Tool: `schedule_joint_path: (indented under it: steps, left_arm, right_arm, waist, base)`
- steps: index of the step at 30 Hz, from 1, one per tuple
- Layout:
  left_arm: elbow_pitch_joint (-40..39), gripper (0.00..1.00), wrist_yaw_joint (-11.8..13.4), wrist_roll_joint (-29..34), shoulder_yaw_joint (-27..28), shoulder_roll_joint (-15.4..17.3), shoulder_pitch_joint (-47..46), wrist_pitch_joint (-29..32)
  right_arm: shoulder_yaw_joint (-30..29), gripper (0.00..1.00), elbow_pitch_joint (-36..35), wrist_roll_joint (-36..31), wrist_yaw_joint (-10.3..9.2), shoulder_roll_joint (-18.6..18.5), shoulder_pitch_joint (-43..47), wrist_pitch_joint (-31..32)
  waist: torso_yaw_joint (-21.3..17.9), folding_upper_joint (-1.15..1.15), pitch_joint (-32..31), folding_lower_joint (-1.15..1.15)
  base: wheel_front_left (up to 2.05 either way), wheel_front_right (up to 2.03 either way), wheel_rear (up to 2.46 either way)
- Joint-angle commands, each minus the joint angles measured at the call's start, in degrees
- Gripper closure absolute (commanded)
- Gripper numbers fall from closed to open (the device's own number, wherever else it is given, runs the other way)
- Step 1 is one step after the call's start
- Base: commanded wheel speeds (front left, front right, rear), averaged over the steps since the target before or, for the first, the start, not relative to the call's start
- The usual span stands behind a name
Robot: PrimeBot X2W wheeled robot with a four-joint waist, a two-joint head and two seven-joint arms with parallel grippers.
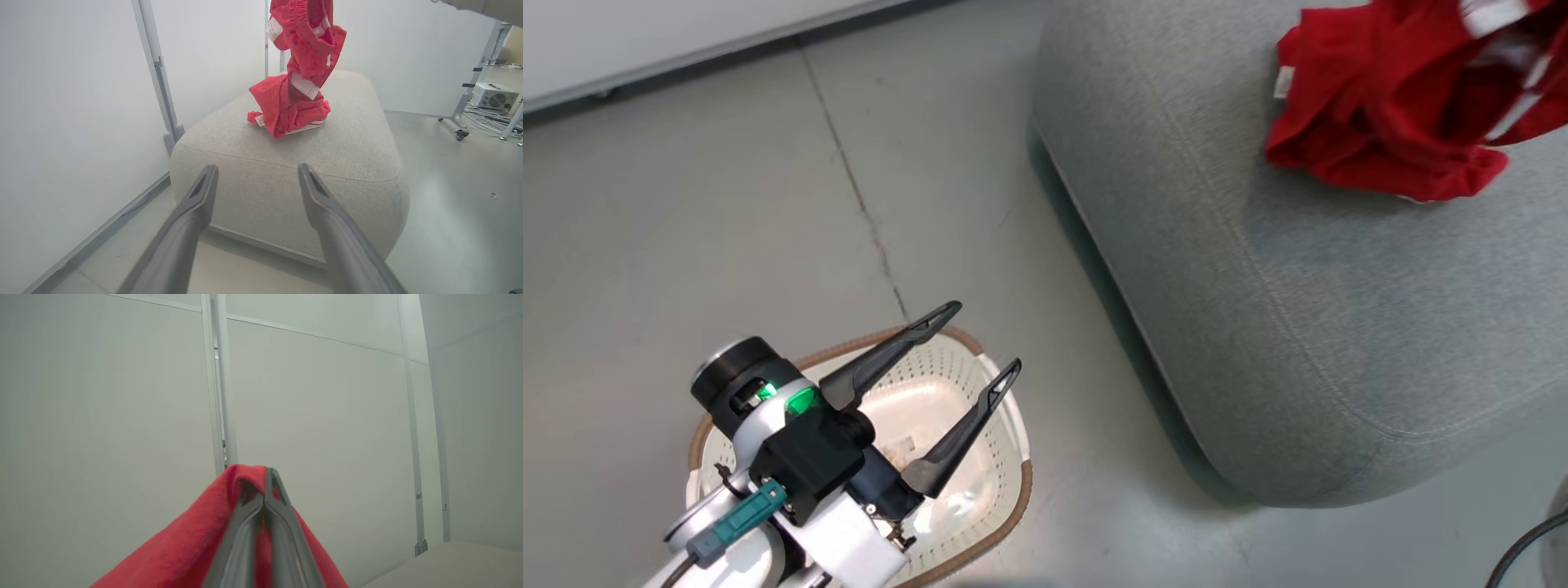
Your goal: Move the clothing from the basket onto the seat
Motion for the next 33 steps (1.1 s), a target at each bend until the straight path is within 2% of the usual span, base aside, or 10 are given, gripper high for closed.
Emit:
schedule_joint_path:
  steps: [1, 4, 9, 15, 20, 21, 22, 23, 24, 33]
  left_arm:
    - [-0.3, 0.0, -0.41, 0.15, 0.23, 0.55, -1.02, -0.21]
    - [-1.51, 0.0, -0.96, 0.68, 0.68, 1.72, -2.89, -0.4]
    - [-2.51, 0.0, -1.55, 0.87, 1.0, 3.21, -4.95, -1.0]
    - [-2.38, 0.0, -1.8, 0.86, 1.39, 4.35, -5.94, -1.81]
    - [-1.8, 0.0, -2.04, 0.56, 0.92, 4.58, -6.58, -2.06]
    - [-1.59, 0.0, -2.06, 0.52, 0.9, 4.56, -6.77, -2.13]
    - [-1.33, 0.0, -2.06, 0.4, 0.87, 4.46, -6.84, -2.18]
    - [-1.13, 0.0, -2.01, 0.23, 0.84, 4.24, -6.82, -2.33]
    - [-0.85, 0.0, -1.86, 0.17, 0.81, 4.02, -6.8, -2.51]
    - [3.11, 0.0, 0.63, -1.66, 0.84, 0.95, -3.93, -4.7]
  right_arm:
    - [-0.76, 1.0, 0.42, -0.57, 0.14, -0.58, -0.78, -0.2]
    - [-6.9, 1.0, 3.47, -4.93, 0.14, -3.44, -4.65, 0.0]
    - [-15.18, 1.0, 10.96, -9.06, 0.14, -4.81, -6.36, 0.23]
    - [-22.7, 1.0, 18.51, -13.88, 0.14, -1.89, -3.82, -0.02]
    - [-23.77, 1.0, 24.48, -14.83, 0.1, -0.31, -3.23, -0.17]
    - [-23.86, 0.94, 25.3, -14.84, 0.1, -0.14, -3.28, -0.21]
    - [-23.91, 0.62, 25.98, -14.81, 0.09, 0.01, -3.14, -0.24]
    - [-23.91, 0.05, 26.57, -15.07, 0.09, -0.15, -2.94, -0.26]
    - [-23.81, 0.0, 26.76, -15.17, 0.09, -0.46, -2.89, -0.3]
    - [-18.79, 0.0, 21.45, -15.28, 0.1, -0.28, 2.86, -0.21]
  waist:
    - [2.19, 0.0, 2.47, 0.0]
    - [4.27, 0.0, 6.42, 0.0]
    - [6.07, 0.0, 11.09, 0.0]
    - [6.23, 0.0, 13.93, 0.0]
    - [6.11, 0.0, 14.16, 0.0]
    - [6.06, 0.0, 14.01, 0.0]
    - [6.05, 0.0, 13.67, 0.0]
    - [6.09, 0.0, 13.23, 0.0]
    - [6.18, 0.0, 12.79, 0.0]
    - [7.76, 0.0, 5.28, 0.0]
  base:
    - [0.0, 0.0, 0.0]
    - [0.0, 0.0, 0.0]
    - [0.0, 0.0, 0.0]
    - [0.0, 0.0, 0.0]
    - [0.0, 0.0, 0.0]
    - [0.0, 0.0, 0.0]
    - [0.0, 0.0, 0.0]
    - [0.0, 0.0, 0.0]
    - [0.0, 0.0, 0.0]
    - [0.0, 0.0, 0.0]
